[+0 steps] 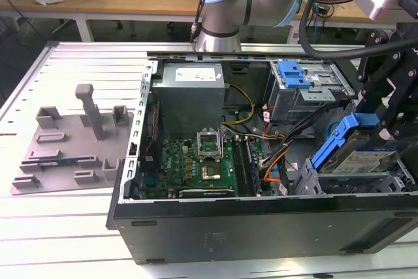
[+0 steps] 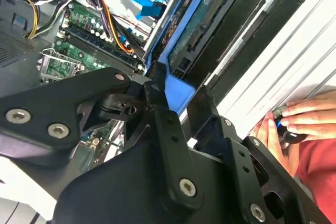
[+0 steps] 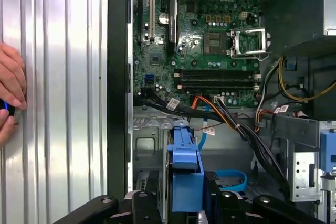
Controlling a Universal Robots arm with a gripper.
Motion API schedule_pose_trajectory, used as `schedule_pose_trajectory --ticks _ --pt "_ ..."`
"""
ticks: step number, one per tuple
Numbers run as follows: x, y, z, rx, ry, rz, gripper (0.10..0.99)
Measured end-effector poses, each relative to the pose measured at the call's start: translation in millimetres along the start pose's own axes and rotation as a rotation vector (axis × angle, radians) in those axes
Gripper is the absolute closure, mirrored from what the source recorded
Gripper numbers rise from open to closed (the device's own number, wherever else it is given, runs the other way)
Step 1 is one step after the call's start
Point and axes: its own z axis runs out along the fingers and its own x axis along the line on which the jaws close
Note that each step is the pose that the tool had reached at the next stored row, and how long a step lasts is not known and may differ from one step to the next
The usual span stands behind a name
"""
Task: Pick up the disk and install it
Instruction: 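Insert the disk into the insertion slot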
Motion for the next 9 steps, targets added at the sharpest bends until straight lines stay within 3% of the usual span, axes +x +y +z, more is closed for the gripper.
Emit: schedule_pose_trajectory --ticks 3,4,9 --pt "-0.2 0.0 -0.6 0.001 0.0001 0.0 0.635" --pt "-0.2 0.0 -0.8 0.001 0.0002 0.0 0.573" --pt "-0.2 0.0 -0.9 0.002 -0.0001 0.0 0.573"
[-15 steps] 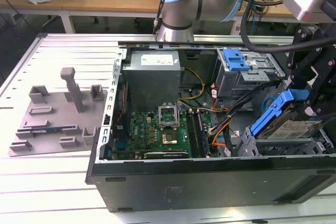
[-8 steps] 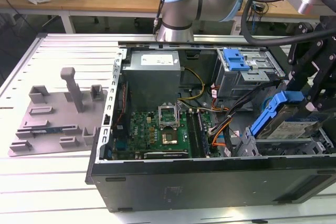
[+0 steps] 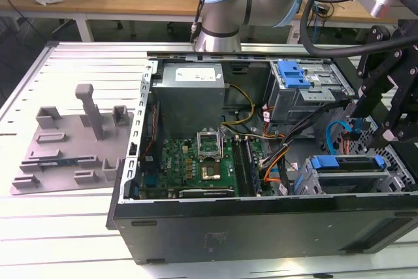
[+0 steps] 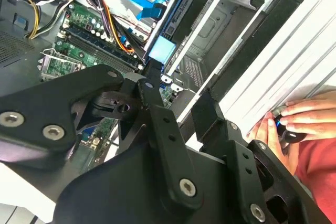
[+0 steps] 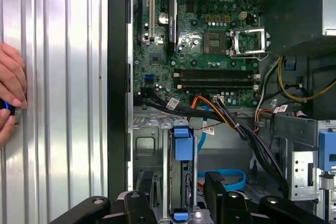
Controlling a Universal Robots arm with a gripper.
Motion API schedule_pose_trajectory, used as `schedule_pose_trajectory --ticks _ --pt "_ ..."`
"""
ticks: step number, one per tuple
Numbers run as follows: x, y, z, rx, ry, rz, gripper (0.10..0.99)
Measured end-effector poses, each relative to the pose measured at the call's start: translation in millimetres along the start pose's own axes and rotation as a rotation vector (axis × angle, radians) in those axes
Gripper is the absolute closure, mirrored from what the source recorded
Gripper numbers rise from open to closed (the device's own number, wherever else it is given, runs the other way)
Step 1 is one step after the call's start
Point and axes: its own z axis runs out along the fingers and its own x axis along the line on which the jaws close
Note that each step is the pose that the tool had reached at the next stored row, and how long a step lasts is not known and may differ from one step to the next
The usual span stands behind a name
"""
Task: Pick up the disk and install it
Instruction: 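Insert the disk into the insertion slot, then insert the first disk wire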
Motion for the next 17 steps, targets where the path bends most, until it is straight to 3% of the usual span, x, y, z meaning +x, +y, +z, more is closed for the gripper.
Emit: schedule_pose_trajectory --ticks 14,17 --pt "-1.6 0.1 0.3 0.0 0.005 0.0 0.573" --pt "-24.8 0.2 1.4 0.0 0.0396 0.0 0.573"
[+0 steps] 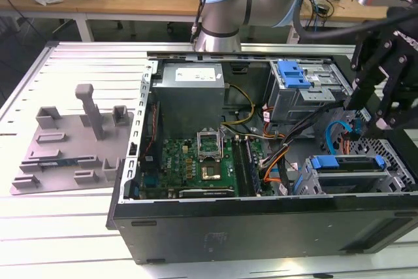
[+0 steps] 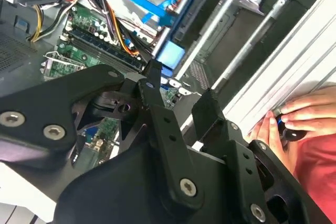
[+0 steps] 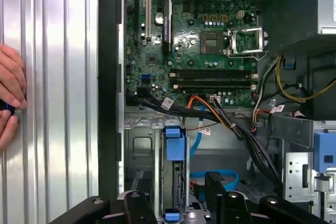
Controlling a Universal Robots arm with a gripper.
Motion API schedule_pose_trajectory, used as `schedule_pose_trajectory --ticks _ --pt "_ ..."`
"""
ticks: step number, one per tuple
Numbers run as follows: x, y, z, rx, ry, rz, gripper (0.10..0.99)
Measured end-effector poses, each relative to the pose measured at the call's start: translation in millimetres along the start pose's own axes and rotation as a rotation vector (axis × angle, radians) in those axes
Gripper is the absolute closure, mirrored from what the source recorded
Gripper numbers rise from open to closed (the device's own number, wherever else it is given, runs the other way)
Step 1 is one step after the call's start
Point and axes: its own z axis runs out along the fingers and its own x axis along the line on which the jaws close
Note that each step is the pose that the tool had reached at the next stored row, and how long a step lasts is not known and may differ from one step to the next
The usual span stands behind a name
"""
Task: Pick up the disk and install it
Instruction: 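Insert the first disk wire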
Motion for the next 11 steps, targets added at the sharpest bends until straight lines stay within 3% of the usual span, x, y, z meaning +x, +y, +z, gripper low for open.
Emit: schedule_pose_trajectory --ticks 1,2,3,5,6,8,9,10,11 --pt "-5.0 0.0 -0.2 0.0 0.0075 0.0 0.573" --pt "-17.9 0.1 0.1 0.0 0.0265 0.0 0.573" --pt "-28.0 -0.2 0.2 0.0 0.0386 0.0 0.573" --pt "-43.8 -2.7 0.2 0.0 0.0497 0.0 0.573" --pt "-47.4 -8.8 0.4 -0.002 0.0516 0.0 0.573" --pt "-48.0 -17.9 0.3 -0.007 0.053 0.0 0.573" --pt "-48.0 -25.8 0.5 -0.014 0.0532 0.0 0.573" --pt "-48.1 -38.1 0.7 -0.026 0.0537 0.0 0.573" --pt "-48.3 -48.8 1.0 -0.041 0.0675 0.0 0.573"
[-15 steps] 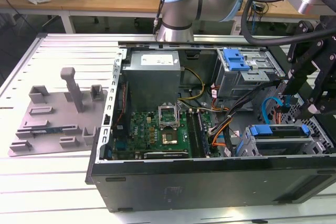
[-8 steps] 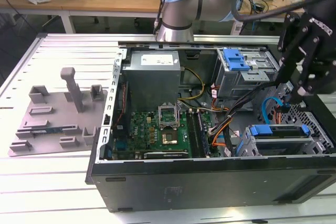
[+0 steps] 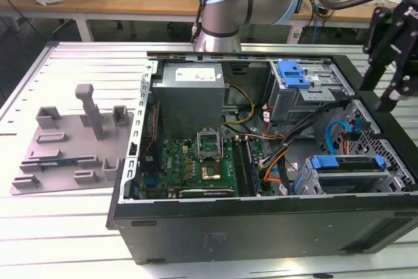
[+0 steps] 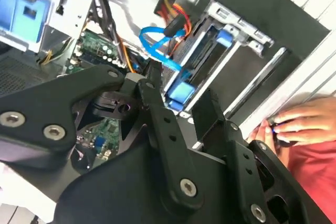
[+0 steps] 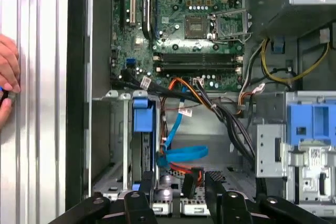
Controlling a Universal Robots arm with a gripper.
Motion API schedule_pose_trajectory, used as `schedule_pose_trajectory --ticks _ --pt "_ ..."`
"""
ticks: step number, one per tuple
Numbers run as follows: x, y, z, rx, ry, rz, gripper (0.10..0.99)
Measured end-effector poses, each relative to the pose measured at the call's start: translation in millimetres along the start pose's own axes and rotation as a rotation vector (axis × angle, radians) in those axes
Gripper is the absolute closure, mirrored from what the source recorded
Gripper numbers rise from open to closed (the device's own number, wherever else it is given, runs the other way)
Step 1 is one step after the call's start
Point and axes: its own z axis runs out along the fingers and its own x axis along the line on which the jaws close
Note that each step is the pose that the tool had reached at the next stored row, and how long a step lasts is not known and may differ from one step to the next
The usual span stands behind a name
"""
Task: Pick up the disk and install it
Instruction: 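Insert the first disk wire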
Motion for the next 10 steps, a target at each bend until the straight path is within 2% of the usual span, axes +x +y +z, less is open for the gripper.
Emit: schedule_pose_trajectory --ticks 1,2,3,7,10 --pt "0.0 -3.3 -0.3 -0.005 0.0201 0.001 0.573" --pt "-0.4 -5.4 0.1 -0.006 0.047 0.005 0.573" --pt "-1.9 -6.1 1.6 -0.006 0.056 0.009 0.573" --pt "-2.8 -6.8 3.4 -0.01 0.0534 0.065 0.573" --pt "-3.4 -7.4 3.4 -0.002 0.0515 0.093 0.573"
